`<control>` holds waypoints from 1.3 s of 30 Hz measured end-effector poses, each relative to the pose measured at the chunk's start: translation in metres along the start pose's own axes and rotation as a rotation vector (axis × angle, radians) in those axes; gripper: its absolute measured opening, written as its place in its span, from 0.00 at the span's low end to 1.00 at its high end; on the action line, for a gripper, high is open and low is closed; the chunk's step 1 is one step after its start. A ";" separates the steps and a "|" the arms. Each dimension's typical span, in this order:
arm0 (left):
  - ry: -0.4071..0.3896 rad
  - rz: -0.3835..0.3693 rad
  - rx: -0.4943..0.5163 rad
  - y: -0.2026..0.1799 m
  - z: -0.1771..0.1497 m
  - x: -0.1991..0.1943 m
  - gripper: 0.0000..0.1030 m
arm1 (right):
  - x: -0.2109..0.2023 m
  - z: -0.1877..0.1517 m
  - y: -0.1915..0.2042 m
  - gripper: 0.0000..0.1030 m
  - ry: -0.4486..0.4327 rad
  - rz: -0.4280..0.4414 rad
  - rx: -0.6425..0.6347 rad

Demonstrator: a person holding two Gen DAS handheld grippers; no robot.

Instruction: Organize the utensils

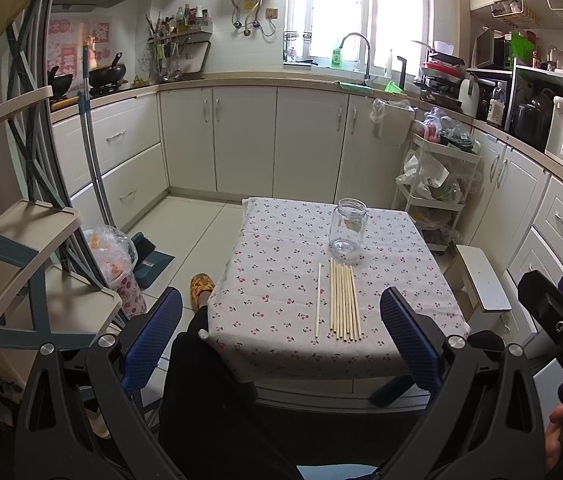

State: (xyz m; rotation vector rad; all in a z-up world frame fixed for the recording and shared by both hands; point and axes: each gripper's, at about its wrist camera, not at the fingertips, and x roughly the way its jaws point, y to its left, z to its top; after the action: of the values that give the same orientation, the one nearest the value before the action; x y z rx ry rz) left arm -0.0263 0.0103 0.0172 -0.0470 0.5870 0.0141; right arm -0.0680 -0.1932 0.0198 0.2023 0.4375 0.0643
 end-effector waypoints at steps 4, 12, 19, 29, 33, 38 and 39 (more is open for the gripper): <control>0.002 0.001 -0.002 -0.001 0.000 0.001 0.93 | 0.001 0.000 0.000 0.94 0.002 0.000 -0.001; 0.005 -0.001 0.000 -0.002 0.000 0.003 0.93 | 0.001 -0.001 0.000 0.94 0.004 -0.003 0.000; 0.074 -0.025 -0.013 -0.004 0.003 0.052 0.93 | 0.025 -0.003 -0.011 0.94 0.043 -0.015 0.003; 0.241 -0.007 0.064 -0.024 -0.008 0.182 0.92 | 0.164 -0.032 -0.050 0.92 0.263 -0.048 0.011; 0.293 -0.006 0.048 -0.025 -0.011 0.227 0.92 | 0.222 -0.048 -0.057 0.72 0.352 -0.034 0.008; 0.332 -0.014 0.036 -0.028 -0.013 0.276 0.92 | 0.288 -0.066 -0.065 0.57 0.447 -0.035 0.012; 0.338 -0.010 0.041 -0.030 -0.014 0.286 0.92 | 0.298 -0.068 -0.065 0.55 0.455 -0.038 0.007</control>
State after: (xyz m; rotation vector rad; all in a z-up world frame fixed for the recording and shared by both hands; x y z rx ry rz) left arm 0.2048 -0.0198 -0.1512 -0.0118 0.9244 -0.0162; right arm 0.1735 -0.2127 -0.1775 0.1861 0.8952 0.0718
